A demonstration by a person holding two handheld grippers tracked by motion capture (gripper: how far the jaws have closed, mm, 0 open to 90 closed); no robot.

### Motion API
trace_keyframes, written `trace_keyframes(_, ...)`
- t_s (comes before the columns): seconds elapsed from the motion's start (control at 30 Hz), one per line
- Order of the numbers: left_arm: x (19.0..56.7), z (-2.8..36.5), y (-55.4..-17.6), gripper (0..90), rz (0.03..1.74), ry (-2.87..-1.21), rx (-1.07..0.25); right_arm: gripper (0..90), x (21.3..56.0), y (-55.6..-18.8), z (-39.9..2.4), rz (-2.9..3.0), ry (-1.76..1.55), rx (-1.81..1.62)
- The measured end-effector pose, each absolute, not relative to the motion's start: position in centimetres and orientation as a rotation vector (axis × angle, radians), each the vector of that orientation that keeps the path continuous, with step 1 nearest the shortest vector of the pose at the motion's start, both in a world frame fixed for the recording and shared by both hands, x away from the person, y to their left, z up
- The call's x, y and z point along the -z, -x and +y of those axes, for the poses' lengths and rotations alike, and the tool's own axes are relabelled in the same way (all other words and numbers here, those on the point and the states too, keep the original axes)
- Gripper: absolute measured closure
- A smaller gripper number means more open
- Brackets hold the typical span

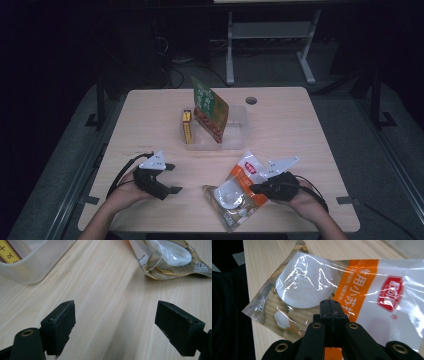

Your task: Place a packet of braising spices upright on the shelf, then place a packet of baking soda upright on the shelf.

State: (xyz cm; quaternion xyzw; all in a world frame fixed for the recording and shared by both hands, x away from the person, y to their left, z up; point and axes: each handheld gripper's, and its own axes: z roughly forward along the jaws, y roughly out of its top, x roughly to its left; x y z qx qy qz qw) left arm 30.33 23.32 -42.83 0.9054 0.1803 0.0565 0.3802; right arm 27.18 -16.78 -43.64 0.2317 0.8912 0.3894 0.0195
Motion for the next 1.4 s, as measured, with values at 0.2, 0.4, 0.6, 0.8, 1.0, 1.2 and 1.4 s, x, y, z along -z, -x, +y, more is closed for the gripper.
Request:
trace_keyframes(0.2,42.7,23.3,-30.2,16.1,0.456,-2.306,-0.145,89.8,44.4,-27.1,-15.3,2.829,-0.667,-1.173)
trace_keyframes(0.4,42.7,23.1,-30.2,16.1,0.452,-2.303,-0.139,89.7,45.2,-27.4,-13.5,2.881,-0.544,-1.132)
trace_keyframes(0.6,42.7,23.1,-30.2,16.1,0.451,-2.306,-0.139,89.7,45.3,-27.9,-12.2,2.879,-0.542,-1.137)
trace_keyframes(0.8,42.5,22.8,-30.1,16.1,0.445,-2.307,-0.139,89.7,45.4,-28.4,-10.6,2.852,-0.531,-1.151)
trace_keyframes(1.0,42.4,22.7,-30.1,16.1,0.439,-2.298,-0.132,89.7,44.8,-28.2,-10.2,2.846,-0.556,-1.200)
trace_keyframes(1.2,42.4,22.7,-30.1,16.1,0.429,-2.299,-0.131,89.7,44.2,-26.5,-11.9,2.887,-0.489,-1.246)
trace_keyframes(1.4,42.4,22.3,-30.1,16.1,0.425,-2.299,-0.125,89.6,44.7,-25.4,-12.3,2.958,-0.419,-1.195)
